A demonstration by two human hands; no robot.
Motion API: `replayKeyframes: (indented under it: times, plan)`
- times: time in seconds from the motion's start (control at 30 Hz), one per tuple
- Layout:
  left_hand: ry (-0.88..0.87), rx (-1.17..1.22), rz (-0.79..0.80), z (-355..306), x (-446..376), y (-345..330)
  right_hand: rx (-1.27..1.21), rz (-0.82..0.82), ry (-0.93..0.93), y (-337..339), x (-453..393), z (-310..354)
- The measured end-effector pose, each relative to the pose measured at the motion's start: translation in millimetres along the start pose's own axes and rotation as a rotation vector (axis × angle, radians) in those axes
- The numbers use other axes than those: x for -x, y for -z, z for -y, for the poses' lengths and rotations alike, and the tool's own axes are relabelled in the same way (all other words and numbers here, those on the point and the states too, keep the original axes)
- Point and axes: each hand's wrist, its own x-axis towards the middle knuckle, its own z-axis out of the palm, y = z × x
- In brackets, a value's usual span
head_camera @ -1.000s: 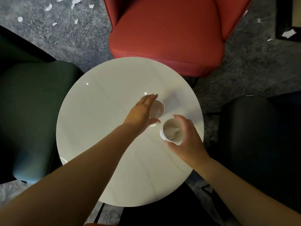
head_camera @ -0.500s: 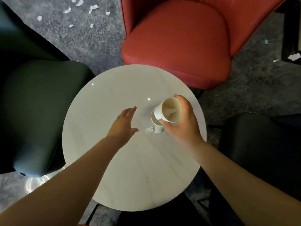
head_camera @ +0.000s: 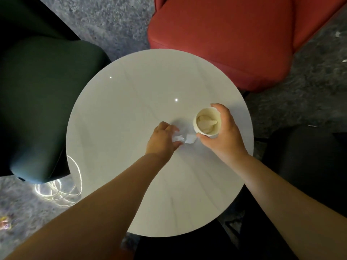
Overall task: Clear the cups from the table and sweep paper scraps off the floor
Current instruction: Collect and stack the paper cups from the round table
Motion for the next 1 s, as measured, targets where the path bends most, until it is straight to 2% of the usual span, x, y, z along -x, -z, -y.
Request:
replayKeyframes:
  times: [0.17,0.3,0.37,0.5,0.63,0.87,0.93,1.0]
  plan:
    - [0.06,-0.045,-0.006,-1.9,-7.7,-5.6,-0.001,-0.046,-0.044,15.4,9.9,-10.1]
    - [0.104,0.087,-0.014,-5.1,-7.4,-1.3,-0.005,-0.044,-0.055,18.3,11.7,-11.5]
    - [0.072,0.123,-0.012,-12.6,-7.1,-4.1,-0.011,-0.054,-0.059,19.7,12.7,-12.7]
    - [0.002,0.051,0.038,-28.4,-11.5,-20.2,-0.023,-0.039,-0.052,22.8,13.4,-16.0]
    - [0.012,-0.022,0.0,-33.8,-17.8,-28.6,-0.031,-0.015,-0.057,24.7,13.2,-18.1]
    - [0.06,-0.091,0.027,-33.3,-14.8,-18.7,-0.047,0.004,-0.049,25.0,12.4,-21.4]
    - [0.098,-0.069,0.053,-31.2,-10.3,-12.2,-0.045,0.013,-0.043,25.4,11.9,-21.7]
    - [0.127,0.045,0.007,-31.3,-2.7,-3.6,-0.039,0.028,-0.033,27.0,11.5,-21.9]
